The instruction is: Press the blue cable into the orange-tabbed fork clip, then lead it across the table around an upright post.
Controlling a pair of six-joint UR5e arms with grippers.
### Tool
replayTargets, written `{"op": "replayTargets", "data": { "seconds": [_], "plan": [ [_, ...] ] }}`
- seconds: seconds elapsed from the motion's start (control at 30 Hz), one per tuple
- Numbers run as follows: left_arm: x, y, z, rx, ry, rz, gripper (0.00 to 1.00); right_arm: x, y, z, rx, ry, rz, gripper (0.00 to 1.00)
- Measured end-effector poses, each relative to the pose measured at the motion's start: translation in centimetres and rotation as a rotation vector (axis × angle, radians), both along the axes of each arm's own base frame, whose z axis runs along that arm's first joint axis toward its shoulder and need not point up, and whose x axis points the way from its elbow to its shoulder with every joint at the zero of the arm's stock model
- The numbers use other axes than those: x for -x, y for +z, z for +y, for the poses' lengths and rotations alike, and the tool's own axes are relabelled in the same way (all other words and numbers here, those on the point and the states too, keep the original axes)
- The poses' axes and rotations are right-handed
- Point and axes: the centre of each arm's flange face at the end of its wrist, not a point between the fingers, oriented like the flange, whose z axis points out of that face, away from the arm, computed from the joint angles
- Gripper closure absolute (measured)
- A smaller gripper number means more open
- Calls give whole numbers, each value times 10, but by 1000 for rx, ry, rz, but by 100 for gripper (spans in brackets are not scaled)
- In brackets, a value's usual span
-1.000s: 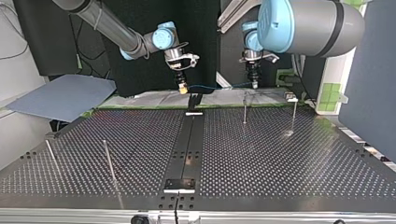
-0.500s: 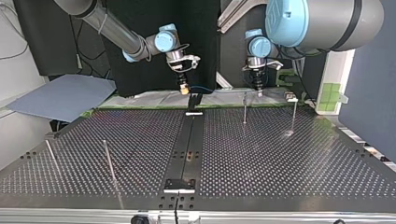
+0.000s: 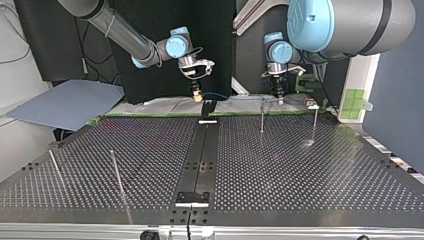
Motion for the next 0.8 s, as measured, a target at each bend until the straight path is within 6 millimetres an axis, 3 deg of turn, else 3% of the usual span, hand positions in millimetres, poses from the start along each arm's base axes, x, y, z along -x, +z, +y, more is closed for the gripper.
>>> {"op": "replayTargets", "data": {
  "seconds": [0.47, 0.8],
  "plan": [
    [2, -11, 2, 9, -12, 18, 100, 0, 1, -1, 5, 0, -4, 100],
    [-16, -7, 2, 23, -56, 6, 100, 4, 1, -6, 6, -13, -2, 100]
  ]
}}
